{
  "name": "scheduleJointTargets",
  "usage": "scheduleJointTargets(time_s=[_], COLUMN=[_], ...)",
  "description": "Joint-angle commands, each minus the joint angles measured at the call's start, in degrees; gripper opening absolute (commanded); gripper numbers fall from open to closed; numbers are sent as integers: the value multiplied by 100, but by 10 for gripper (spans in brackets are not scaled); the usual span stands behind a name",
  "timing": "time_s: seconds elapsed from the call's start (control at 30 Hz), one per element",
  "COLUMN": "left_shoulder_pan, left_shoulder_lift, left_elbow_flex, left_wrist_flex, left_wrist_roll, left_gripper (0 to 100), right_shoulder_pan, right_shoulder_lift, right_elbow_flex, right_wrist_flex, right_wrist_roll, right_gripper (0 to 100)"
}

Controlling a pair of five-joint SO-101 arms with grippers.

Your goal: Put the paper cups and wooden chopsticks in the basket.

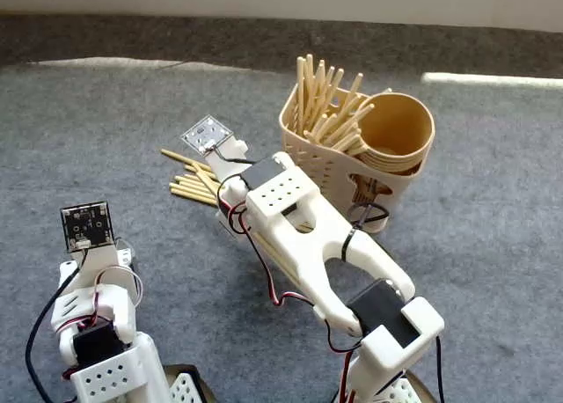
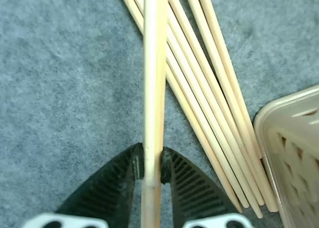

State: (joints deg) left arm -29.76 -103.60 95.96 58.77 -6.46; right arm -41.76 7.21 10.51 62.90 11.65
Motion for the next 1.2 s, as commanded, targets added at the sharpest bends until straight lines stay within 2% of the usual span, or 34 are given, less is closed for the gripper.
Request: scheduleJointTargets(time_s=[0.0, 0.27, 0.43, 0.67, 0.97, 1.1, 1.17], left_shoulder_pan=[-57, -57, -57, -57, -57, -57, -57], left_shoulder_lift=[-22, -22, -22, -22, -22, -22, -22], left_elbow_flex=[119, 119, 119, 119, 119, 119, 119], left_wrist_flex=[-114, -114, -114, -114, -114, -114, -114], left_wrist_roll=[-53, -53, -53, -53, -53, -53, -53], left_gripper=[140, 140, 140, 140, 140, 140, 140], right_shoulder_pan=[40, 40, 40, 40, 31, 31, 31], right_shoulder_lift=[-268, 699, 734, 734, 734, 725, 725], right_elbow_flex=[-13, -84, -84, -92, -92, -92, -101], right_wrist_flex=[66, 66, 66, 242, 259, 391, 426], right_wrist_roll=[-44, -44, -44, -26, 220, 211, 211], right_gripper=[11, 11, 12, 70, 9, 89, 94])
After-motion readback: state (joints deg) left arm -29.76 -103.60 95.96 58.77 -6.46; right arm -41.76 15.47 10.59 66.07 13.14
